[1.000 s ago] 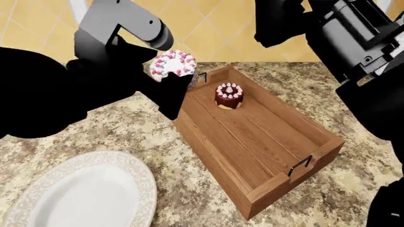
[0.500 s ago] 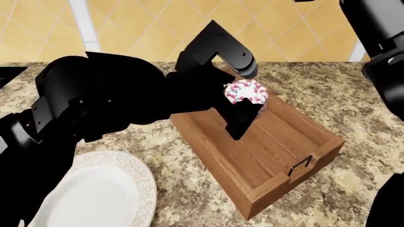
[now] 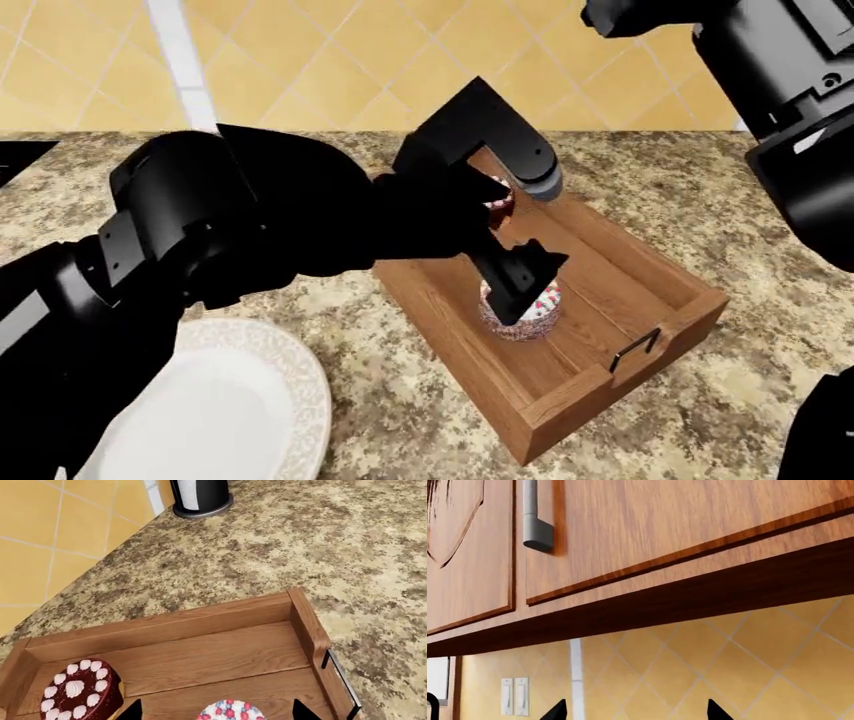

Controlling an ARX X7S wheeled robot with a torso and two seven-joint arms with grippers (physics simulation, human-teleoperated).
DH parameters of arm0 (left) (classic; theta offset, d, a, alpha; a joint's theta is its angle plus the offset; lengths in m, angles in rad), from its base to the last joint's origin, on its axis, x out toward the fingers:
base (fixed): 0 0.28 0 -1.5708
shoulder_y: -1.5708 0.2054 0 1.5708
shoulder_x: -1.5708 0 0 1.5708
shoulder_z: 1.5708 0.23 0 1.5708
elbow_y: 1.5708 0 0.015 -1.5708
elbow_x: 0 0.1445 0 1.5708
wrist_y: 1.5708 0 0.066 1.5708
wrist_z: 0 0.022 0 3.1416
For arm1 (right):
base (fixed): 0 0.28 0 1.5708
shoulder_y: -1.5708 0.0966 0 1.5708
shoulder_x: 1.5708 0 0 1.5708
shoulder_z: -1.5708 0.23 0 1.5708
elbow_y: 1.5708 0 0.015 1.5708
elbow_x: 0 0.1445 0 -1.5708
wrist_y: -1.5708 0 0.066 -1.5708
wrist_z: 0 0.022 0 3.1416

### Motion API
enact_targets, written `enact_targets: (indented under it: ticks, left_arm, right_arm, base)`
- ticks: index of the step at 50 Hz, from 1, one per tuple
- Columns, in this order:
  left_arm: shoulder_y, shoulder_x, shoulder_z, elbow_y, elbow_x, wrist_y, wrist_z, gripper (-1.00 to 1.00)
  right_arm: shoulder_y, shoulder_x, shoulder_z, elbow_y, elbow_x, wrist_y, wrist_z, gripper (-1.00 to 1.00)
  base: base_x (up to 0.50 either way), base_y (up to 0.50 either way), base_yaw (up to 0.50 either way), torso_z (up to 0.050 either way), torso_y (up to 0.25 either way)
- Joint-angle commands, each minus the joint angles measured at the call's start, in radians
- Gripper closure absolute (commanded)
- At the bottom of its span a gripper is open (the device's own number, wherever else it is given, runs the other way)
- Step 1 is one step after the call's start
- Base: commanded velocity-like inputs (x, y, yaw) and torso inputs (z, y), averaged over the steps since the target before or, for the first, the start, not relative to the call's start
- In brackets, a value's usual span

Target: Move the dessert items from the plate to the tray.

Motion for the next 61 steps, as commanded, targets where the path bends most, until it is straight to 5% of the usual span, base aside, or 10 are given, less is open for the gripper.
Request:
enact_targets:
  ticks: [1,13,35,43,45,48,50,52,58,61]
  left_arm:
    - [-0.014,0.002,-0.020,-0.002,-0.008,0.002,-0.012,-1.00]
    - [-0.042,-0.078,-0.141,0.109,0.002,0.076,-0.155,-1.00]
    - [0.326,-0.499,-0.356,0.717,0.043,0.266,-0.642,-1.00]
    - [0.358,-0.617,-0.483,0.973,-0.036,0.294,-0.913,-1.00]
    - [0.398,-0.701,-0.532,1.103,-0.072,0.326,-1.065,-1.00]
    - [0.095,-1.017,-0.082,1.105,0.158,0.776,-1.248,-1.00]
    - [-0.186,-1.080,0.218,1.105,0.391,1.076,-1.380,-1.00]
    - [-0.471,-0.997,0.518,1.105,0.577,1.304,-1.619,-1.00]
    - [-0.522,-0.967,1.412,1.105,0.640,1.275,-1.688,-1.00]
    - [-0.690,-0.971,1.581,1.105,0.645,1.322,-1.688,-1.00]
  right_arm:
    - [-0.011,0.009,-0.008,0.009,0.004,0.006,-0.005,-1.00]
    - [-0.022,0.008,-0.018,-0.009,0.006,0.007,0.003,-1.00]
    - [-0.237,0.018,-0.024,-0.380,-0.207,-0.163,0.088,-1.00]
    - [-0.383,0.112,0.015,-0.657,-0.124,-0.039,0.313,-1.00]
    - [-0.517,0.281,-0.090,-0.704,-0.164,-0.233,0.409,-1.00]
    - [-0.678,0.638,-0.520,-0.704,-0.417,-0.683,0.652,-1.00]
    - [-0.828,0.666,-0.588,-0.681,-0.574,-0.983,0.722,-1.00]
    - [-0.920,0.656,-0.587,-0.614,-0.625,-1.114,0.763,-1.00]
    - [-0.862,0.706,-0.776,-0.704,-0.769,-1.149,0.806,-1.00]
    - [-0.632,0.817,-1.072,-0.704,-0.852,-1.254,0.932,-1.00]
  base:
    - [0.00,0.00,0.00,0.000,0.000]
    - [0.00,0.00,0.00,0.000,0.000]
    - [0.00,0.00,0.00,0.000,0.000]
    - [0.00,0.00,0.00,0.000,0.000]
    - [0.00,0.00,0.00,0.000,0.000]
    - [0.00,0.00,0.00,0.000,0.000]
    - [0.00,0.00,0.00,0.000,0.000]
    - [0.00,0.00,0.00,0.000,0.000]
    - [0.00,0.00,0.00,0.000,0.000]
    - [0.00,0.00,0.00,0.000,0.000]
